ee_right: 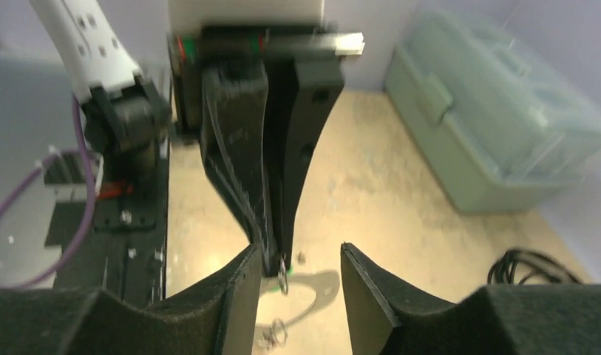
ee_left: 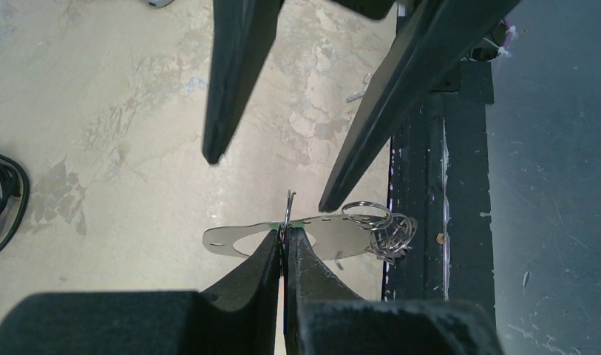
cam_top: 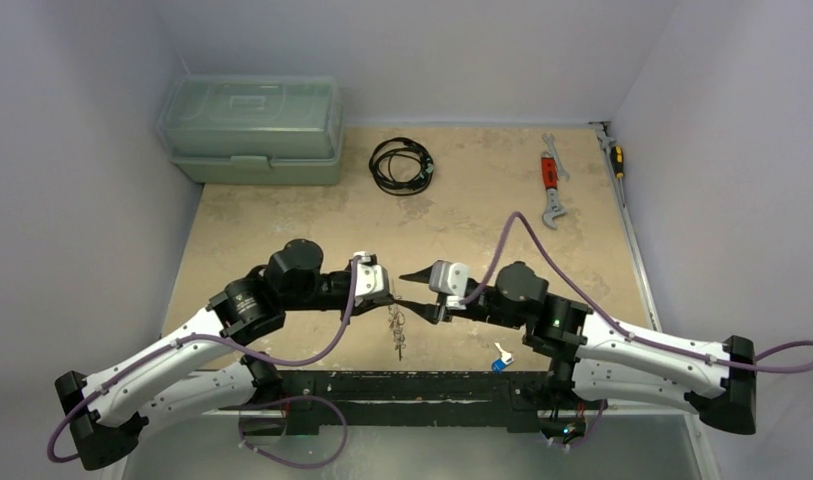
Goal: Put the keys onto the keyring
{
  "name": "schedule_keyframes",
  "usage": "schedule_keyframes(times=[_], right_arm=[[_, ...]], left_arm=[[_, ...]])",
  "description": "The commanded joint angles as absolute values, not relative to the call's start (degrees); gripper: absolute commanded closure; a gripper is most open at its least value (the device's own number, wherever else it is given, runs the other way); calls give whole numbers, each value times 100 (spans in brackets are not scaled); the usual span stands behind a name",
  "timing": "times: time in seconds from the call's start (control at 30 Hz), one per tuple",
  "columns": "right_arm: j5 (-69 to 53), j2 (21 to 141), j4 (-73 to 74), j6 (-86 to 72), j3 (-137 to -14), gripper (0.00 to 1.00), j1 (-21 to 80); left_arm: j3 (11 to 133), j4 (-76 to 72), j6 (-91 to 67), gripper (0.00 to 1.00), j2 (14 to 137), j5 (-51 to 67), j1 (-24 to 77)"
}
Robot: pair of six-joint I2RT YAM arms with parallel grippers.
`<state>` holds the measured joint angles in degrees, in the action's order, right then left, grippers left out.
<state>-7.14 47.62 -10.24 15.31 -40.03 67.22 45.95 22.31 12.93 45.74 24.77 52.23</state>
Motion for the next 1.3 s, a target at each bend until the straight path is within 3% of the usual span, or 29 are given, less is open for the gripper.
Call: schedule_keyframes(times=[0.0,0.53,0.7,0.83,1.03,1.07,1.2,1.27], right_arm=[[-469,4947,-424,1531,-4247,55,6750],[-618,5373,-619,1555,-4188,64,6750],[-614,5413,-699,1560,-4161,76,6750],[-643,5464,-688,1570,-4175,100,6746],[-771,5435,-785,1573,-4126,100,6746],[-769,5401,-847,1571,-4095,100,6749],[-721,5098,-1288,1535,-3848,100,6751],[-729,4909,-1501,1521,-3715,100,6750]], left_arm=[[4916,2285,1424,100,4573,2402,5186],[4878,2285,1409,100,4610,2523,5177],[4863,2276,1406,100,4614,2573,5179],[4854,2268,1398,100,4615,2592,5179],[4854,2238,1385,100,4592,2576,5177],[4852,2220,1376,96,4565,2542,5181],[4767,2054,1322,59,4302,2451,5169],[4716,1997,1297,51,4163,2295,5172]])
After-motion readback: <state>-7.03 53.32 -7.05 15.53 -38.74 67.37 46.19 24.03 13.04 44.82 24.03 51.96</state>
